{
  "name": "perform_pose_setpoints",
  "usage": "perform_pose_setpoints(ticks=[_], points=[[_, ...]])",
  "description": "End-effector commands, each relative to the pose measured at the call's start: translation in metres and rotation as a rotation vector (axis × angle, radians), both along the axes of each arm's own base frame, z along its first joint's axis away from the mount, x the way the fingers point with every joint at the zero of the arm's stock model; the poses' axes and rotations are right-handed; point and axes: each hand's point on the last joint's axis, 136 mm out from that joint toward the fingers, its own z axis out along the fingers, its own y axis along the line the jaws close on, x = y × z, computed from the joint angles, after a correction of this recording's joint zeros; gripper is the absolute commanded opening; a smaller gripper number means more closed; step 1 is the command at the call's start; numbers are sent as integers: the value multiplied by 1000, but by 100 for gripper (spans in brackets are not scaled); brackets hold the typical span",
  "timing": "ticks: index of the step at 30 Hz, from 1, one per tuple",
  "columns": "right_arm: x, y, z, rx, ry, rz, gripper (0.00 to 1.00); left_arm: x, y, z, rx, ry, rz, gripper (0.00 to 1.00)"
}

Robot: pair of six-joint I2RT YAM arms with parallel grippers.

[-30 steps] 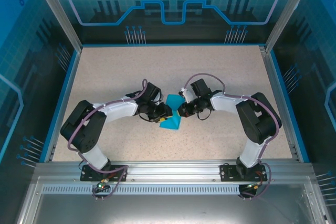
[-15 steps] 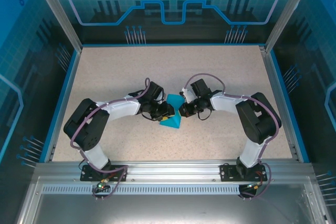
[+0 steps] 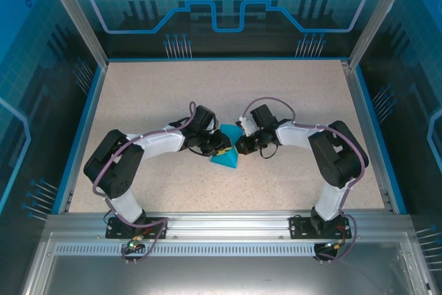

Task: Fold a paper plane with a square sheet of paper (pick it up from the middle)
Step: Fold the triangle a second time at the center of the table.

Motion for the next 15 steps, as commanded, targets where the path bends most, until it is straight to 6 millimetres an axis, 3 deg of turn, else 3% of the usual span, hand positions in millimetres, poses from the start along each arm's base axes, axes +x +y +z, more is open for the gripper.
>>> perform_pose_setpoints(ticks=[1, 15], points=[[-2, -3, -9, 2, 38, -14, 6, -4, -7, -4, -43, 41, 16, 22], [-7, -3, -7, -9, 34, -26, 6, -6, -6, -9, -42, 48, 19, 21]])
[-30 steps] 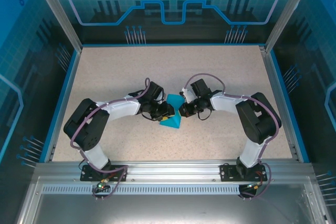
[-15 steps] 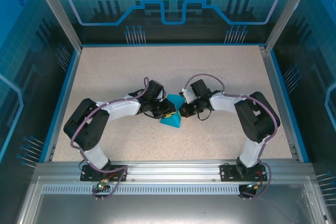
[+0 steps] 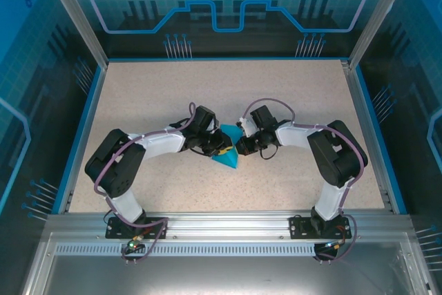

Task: Fold a paper plane with a square sheet of paper (pick it up from the middle)
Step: Fold the triangle a second time at the center of the table.

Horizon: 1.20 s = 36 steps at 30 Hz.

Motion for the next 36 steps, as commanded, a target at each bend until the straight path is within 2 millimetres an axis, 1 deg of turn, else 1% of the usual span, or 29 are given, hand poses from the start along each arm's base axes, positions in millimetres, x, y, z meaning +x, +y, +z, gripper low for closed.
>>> perform_pose_setpoints(ticks=[1, 6, 15, 20, 28, 36], points=[[-6, 0, 0, 2, 15, -8, 6, -8, -2, -8, -15, 34, -8, 21], [-7, 0, 0, -2, 11, -11, 6, -7, -4, -8, -30, 27, -2, 22], [-3, 2, 3, 2, 1, -13, 6, -4, -8, -7, -56, 18, 2, 22], [-2, 4, 5, 10, 0, -10, 6, -4, -7, -15, -46, 32, 9, 22], [-1, 3, 3, 1, 0, -16, 7, -2, -9, -20, -51, 31, 9, 22], [-2, 3, 1, -1, 9, -13, 6, 1, -10, -29, -56, 24, 16, 22]])
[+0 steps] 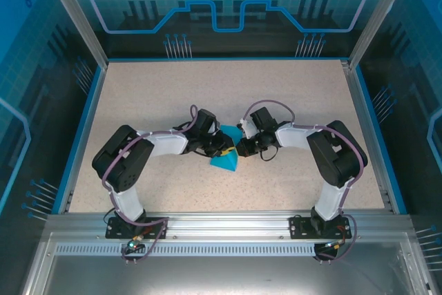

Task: Fold a paper plane with a square sheet of paper (pick it up from the middle)
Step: Fold the triangle a second time at the center of the table.

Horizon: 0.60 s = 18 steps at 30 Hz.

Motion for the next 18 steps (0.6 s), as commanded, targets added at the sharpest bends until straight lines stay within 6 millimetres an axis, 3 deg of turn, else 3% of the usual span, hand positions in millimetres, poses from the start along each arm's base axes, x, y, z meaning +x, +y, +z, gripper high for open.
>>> perform_pose_setpoints(ticks=[1, 18], points=[[2, 5, 5, 9, -8, 3, 6, -6, -3, -8, -16, 18, -13, 22], [3, 5, 4, 9, -6, 2, 7, -15, 7, -26, 20, 44, 3, 22]])
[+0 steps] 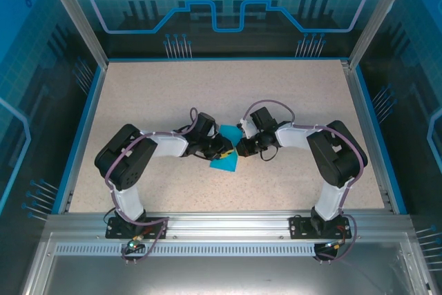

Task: Fold a paper plane with a square sheet of paper (pick it up from the middle)
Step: Fold the triangle a second time at the center of the table.

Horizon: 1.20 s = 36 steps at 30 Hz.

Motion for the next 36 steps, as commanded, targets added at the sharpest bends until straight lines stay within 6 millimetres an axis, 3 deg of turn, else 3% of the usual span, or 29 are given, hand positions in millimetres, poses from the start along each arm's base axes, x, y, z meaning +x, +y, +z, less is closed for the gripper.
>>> perform_pose_setpoints(ticks=[1, 15, 23, 28, 32, 36], points=[[3, 5, 4, 8, -5, 2, 7, -10, 3, -12, 15, 37, 4, 22], [4, 5, 8, 8, -9, -3, 9, -17, 10, -31, 46, 61, 15, 18], [9, -6, 43, 8, -63, -79, 27, -17, 11, -29, 47, 59, 15, 18], [-12, 0, 59, 97, -32, -71, 25, -15, 9, -26, 41, 51, 14, 18], [-43, 18, 56, 153, 43, -16, 11, -14, 8, -25, 39, 50, 13, 19], [-60, 27, 48, 170, 94, -25, 7, -12, 7, -23, 36, 45, 12, 19]])
